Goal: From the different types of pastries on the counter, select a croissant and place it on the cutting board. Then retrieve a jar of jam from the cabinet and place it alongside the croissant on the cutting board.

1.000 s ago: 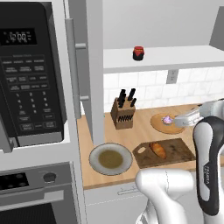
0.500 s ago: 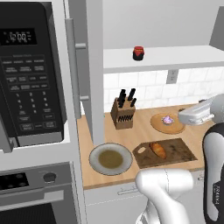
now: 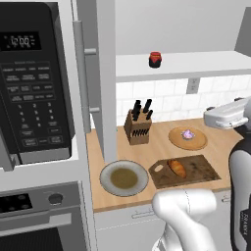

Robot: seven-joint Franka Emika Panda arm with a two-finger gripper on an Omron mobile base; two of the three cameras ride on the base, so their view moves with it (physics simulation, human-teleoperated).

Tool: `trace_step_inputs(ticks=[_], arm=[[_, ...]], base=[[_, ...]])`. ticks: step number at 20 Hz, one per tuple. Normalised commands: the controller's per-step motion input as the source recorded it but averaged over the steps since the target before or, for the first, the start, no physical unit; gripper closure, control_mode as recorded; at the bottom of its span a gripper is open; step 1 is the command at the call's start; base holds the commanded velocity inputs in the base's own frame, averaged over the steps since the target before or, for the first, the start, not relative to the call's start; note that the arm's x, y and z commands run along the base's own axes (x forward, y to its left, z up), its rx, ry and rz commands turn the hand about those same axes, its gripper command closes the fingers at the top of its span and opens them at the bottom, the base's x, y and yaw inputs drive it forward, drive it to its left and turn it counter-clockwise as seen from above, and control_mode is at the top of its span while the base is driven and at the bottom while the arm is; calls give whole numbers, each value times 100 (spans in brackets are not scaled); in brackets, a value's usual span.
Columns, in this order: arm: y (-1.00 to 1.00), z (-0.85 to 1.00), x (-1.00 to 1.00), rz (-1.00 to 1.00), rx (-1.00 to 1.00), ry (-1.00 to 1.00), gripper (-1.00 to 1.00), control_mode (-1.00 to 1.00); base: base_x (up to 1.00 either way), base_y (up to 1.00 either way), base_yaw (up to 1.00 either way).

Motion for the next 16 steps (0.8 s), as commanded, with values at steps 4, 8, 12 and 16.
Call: trace_step_inputs(ticks=[4, 8, 12, 16], arm=[[3, 6, 0, -1, 0, 0, -100, -100], [2, 44, 6, -14, 0, 0, -100, -100], [6, 52, 15, -21, -1, -8, -100, -100], [4, 24, 22, -19, -1, -3, -100, -100]], base=[[0, 0, 0], [0, 0, 0], [0, 0, 0], [0, 0, 0]])
